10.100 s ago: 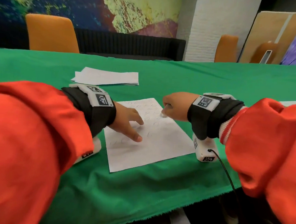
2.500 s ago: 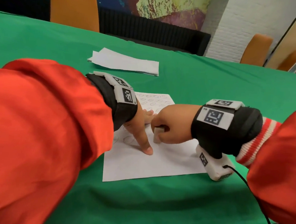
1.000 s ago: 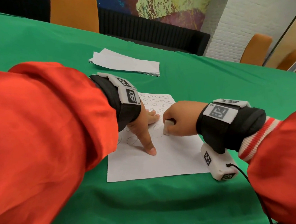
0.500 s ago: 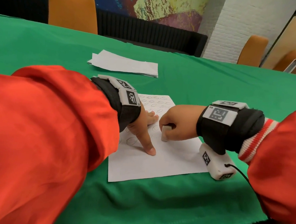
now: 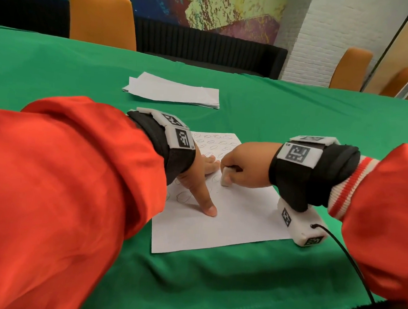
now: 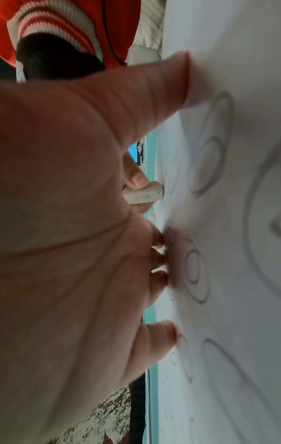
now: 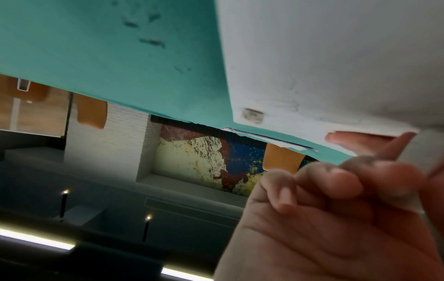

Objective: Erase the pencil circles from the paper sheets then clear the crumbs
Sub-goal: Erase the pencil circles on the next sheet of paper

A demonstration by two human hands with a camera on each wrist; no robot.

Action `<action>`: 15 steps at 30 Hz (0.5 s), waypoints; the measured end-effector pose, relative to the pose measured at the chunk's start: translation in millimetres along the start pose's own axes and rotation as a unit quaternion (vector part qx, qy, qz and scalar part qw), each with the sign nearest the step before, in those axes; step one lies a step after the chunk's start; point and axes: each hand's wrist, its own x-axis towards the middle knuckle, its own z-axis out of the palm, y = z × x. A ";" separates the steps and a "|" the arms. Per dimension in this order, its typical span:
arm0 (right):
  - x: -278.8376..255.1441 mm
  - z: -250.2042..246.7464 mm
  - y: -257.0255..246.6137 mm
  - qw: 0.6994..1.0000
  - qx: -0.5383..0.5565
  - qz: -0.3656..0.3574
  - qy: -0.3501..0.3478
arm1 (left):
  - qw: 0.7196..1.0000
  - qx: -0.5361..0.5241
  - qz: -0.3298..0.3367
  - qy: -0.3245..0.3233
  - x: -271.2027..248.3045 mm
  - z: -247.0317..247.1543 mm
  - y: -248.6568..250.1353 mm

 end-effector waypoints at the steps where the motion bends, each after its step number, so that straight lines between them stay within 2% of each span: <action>1: -0.6 -0.9 -1.4 1.000 -0.003 -0.004 -0.003 | 1.000 -0.007 0.003 -0.001 0.1 0.4 -0.2; 6: -4.3 -1.2 -7.3 0.999 0.013 -0.035 -0.037 | 1.000 -0.018 0.011 0.001 -1.9 -0.7 1.8; 11: -3.4 -1.9 -7.4 1.000 -0.009 -0.003 0.005 | 1.000 -0.019 0.002 0.001 -3.8 -0.8 3.2; 15: -6.1 -1.1 -7.6 0.999 0.015 -0.024 -0.024 | 1.000 -0.020 0.007 0.002 -5.0 -1.2 3.8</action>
